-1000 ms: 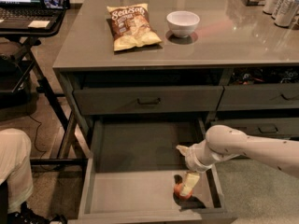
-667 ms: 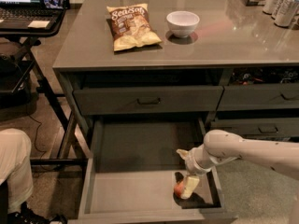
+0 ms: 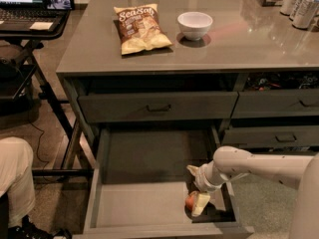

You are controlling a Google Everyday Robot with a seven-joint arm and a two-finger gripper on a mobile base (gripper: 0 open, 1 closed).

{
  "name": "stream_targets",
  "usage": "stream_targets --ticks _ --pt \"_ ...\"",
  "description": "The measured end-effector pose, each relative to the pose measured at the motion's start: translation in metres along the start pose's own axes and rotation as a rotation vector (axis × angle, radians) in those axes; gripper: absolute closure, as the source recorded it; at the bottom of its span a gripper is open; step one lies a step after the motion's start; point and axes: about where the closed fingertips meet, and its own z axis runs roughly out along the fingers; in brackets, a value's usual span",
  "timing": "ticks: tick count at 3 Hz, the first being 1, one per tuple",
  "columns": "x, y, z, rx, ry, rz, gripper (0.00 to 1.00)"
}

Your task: Pick apple from middle drawer and place on counter

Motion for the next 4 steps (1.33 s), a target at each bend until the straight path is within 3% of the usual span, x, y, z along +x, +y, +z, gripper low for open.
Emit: stream_targets --ticks 1,4 --pt "0.0083 0.0054 0.0132 -0.008 -0.005 0.003 0.00" --pt "0.0169 0.0141 0.0203 0.000 -0.017 0.012 0.66"
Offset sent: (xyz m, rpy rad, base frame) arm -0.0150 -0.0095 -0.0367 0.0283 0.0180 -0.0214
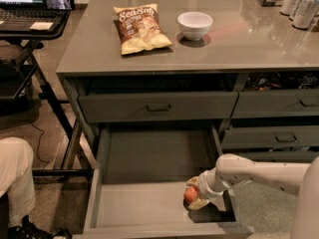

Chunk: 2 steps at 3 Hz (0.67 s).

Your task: Pick apple from middle drawer and place on counter

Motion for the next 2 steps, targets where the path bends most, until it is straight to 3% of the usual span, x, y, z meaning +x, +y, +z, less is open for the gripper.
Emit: stream_targets --ticks 1,2 --pt "-0.001 0.001 0.002 -0.009 -0.012 -0.016 0.89" --pt "-0.010 0.002 -0.012 0.005 -0.028 -0.046 1.00"
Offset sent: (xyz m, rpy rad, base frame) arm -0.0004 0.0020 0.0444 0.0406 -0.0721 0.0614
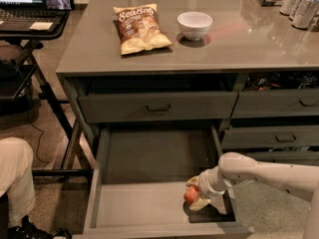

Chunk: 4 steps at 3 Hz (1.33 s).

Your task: Pick apple from middle drawer and place on counter

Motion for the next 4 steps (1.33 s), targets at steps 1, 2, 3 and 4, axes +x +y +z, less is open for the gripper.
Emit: stream_targets --ticks 1,2,3,4 --pt "-0.021 0.003 -0.045 0.022 -0.016 -0.053 1.00" --pt "-0.052 -0.004 -0.112 0.064 -0.031 -0.102 1.00" --pt "-0.076 -0.021 -0.175 0.120 -0.079 -0.114 1.00" --pt "-0.091 -0.050 -0.226 0.187 -0.127 -0.094 1.00"
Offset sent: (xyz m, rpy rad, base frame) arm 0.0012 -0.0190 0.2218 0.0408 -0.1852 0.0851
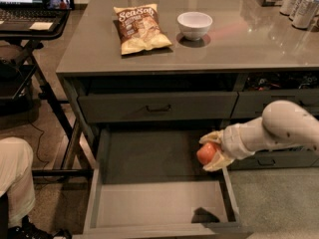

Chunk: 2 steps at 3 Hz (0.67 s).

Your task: Pick apple from middle drawer and place on counter

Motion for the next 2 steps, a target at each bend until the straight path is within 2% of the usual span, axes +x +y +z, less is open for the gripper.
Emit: stream_targets --ticks 1,2 --pt "-0.015 -0.041 -0.046 0.087 -0.008 0.028 1.00" --pt "-0.027 -0.077 -0.094 0.196 -0.005 0.082 1.00"
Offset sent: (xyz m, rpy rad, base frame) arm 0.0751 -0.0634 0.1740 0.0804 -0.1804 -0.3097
